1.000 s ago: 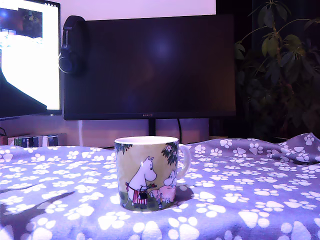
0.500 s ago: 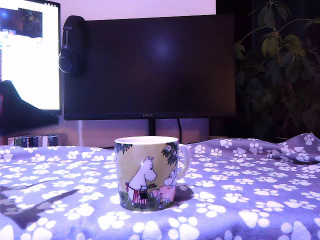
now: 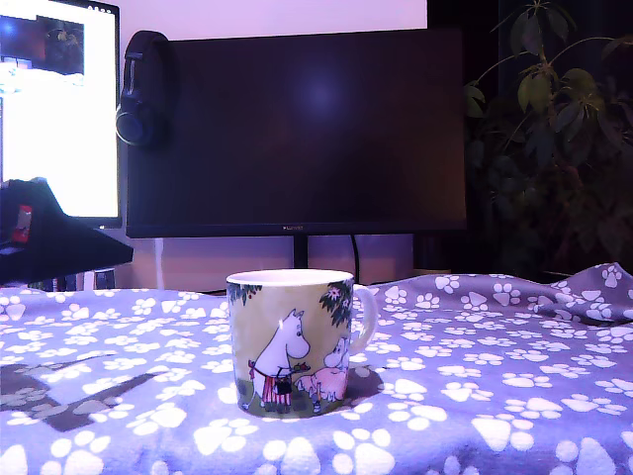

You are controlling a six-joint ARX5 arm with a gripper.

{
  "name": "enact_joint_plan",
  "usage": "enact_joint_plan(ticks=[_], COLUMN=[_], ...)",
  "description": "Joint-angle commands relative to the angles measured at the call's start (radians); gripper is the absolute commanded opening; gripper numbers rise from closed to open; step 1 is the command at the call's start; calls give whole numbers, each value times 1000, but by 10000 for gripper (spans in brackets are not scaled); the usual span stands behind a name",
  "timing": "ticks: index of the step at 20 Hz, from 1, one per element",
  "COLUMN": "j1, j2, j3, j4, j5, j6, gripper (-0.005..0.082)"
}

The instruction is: Pick up the coffee capsules on the table and drop them inside the coffee cup

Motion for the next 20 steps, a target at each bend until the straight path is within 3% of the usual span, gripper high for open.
enact_joint_plan(ticks=[1, 20], j1=[-3, -91], j2=[4, 356], j3=[16, 346], j4=[-5, -39], j5=[0, 0], j6=[-2, 48], gripper=[730, 730])
